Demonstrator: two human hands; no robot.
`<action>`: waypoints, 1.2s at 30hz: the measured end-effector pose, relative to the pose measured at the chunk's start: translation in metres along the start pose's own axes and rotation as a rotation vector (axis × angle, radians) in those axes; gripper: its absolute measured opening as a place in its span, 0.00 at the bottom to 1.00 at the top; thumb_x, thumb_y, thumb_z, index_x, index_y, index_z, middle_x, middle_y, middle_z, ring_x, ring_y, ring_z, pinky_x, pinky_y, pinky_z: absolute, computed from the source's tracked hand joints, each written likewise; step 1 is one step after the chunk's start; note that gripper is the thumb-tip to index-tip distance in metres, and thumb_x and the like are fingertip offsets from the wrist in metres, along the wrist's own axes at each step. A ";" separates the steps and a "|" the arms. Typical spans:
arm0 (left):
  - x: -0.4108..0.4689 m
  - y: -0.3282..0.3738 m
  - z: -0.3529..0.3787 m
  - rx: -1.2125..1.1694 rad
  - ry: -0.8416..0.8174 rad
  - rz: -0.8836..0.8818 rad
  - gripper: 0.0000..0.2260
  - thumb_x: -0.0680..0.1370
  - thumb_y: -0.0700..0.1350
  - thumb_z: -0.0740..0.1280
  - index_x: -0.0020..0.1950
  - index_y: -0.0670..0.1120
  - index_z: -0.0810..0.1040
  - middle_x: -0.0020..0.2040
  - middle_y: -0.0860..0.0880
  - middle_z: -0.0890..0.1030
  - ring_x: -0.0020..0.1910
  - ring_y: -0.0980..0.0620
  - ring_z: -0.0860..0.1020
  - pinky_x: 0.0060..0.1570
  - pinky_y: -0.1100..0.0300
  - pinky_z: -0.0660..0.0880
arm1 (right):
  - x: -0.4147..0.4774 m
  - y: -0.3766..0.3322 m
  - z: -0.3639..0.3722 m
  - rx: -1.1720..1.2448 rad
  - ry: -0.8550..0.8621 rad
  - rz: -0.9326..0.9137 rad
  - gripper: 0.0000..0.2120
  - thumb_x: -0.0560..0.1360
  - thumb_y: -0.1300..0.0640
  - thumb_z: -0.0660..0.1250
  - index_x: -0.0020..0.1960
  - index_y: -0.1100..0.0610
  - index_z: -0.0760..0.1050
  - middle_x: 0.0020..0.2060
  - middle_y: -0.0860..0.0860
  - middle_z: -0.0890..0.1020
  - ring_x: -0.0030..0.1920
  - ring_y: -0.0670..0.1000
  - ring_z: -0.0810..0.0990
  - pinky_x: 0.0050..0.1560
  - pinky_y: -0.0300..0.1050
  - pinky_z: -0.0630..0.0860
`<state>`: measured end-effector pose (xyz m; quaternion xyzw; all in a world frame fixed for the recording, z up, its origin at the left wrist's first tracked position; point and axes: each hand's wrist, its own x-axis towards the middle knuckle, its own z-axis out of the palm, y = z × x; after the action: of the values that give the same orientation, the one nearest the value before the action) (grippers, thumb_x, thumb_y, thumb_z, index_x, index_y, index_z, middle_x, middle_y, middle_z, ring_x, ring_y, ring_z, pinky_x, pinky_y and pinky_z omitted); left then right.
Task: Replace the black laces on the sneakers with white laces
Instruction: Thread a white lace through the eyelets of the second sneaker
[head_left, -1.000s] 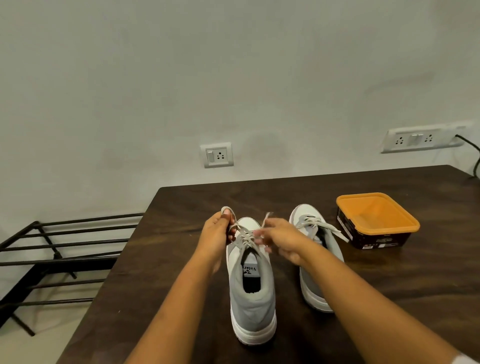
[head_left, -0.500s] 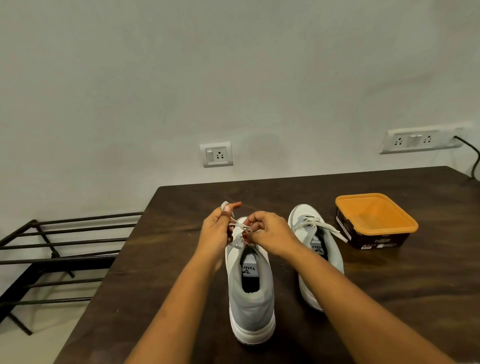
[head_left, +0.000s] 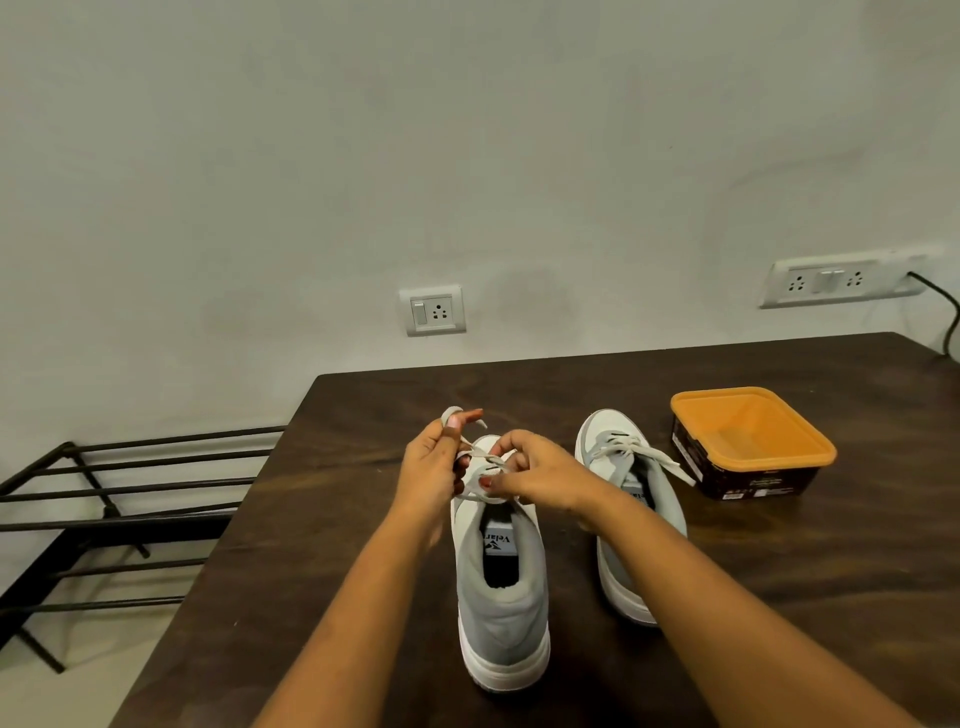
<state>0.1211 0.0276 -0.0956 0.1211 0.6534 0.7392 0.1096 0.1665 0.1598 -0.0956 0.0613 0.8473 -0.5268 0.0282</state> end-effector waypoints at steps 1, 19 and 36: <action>0.000 0.000 0.000 -0.010 0.012 -0.002 0.13 0.82 0.47 0.56 0.57 0.46 0.80 0.30 0.50 0.69 0.25 0.60 0.70 0.26 0.68 0.71 | 0.001 0.000 0.000 -0.079 0.025 -0.018 0.10 0.74 0.60 0.70 0.52 0.53 0.73 0.34 0.48 0.78 0.36 0.44 0.77 0.41 0.38 0.75; 0.022 -0.036 -0.051 0.337 0.331 -0.492 0.09 0.79 0.41 0.59 0.47 0.43 0.79 0.39 0.44 0.79 0.34 0.47 0.75 0.35 0.58 0.70 | -0.005 0.033 -0.059 -0.420 0.391 0.219 0.16 0.76 0.71 0.59 0.56 0.58 0.81 0.50 0.56 0.82 0.53 0.55 0.81 0.57 0.48 0.78; 0.010 -0.027 -0.029 0.761 -0.308 -0.154 0.05 0.78 0.37 0.63 0.46 0.45 0.75 0.40 0.47 0.75 0.36 0.52 0.74 0.34 0.59 0.76 | 0.008 0.022 0.000 -0.567 0.082 0.034 0.08 0.78 0.60 0.64 0.49 0.54 0.81 0.49 0.53 0.83 0.48 0.53 0.81 0.51 0.46 0.77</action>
<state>0.1028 0.0071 -0.1253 0.2129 0.8630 0.4079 0.2086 0.1613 0.1704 -0.1158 0.0867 0.9601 -0.2652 0.0187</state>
